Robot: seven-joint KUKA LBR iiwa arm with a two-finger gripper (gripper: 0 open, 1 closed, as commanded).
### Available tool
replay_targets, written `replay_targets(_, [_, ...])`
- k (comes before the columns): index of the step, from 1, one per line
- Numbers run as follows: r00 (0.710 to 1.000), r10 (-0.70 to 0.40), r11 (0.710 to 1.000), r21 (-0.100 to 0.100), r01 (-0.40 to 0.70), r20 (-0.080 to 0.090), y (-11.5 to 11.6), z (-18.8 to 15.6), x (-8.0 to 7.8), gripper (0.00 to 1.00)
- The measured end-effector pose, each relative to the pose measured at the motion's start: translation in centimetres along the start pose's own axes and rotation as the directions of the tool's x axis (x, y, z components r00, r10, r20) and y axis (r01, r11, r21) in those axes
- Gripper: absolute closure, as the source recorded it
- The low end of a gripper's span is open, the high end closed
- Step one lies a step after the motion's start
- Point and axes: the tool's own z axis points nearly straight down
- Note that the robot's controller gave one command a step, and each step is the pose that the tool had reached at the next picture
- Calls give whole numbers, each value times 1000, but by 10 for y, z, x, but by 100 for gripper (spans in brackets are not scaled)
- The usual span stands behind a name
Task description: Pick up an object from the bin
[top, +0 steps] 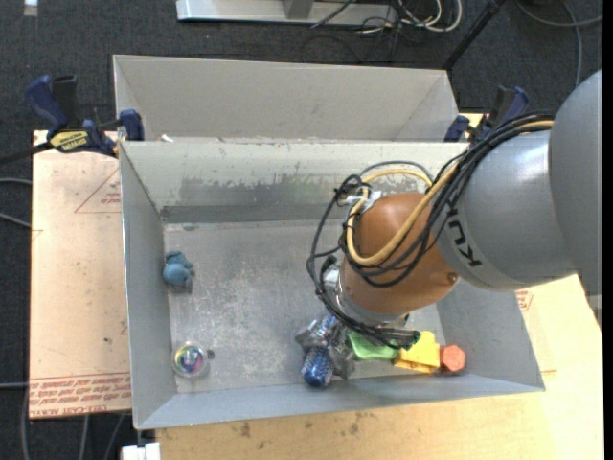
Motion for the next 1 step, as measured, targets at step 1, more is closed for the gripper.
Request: replay_targets(1, [1000, 2, 1000, 0, -2, -2, 1, -24, -1, 100])
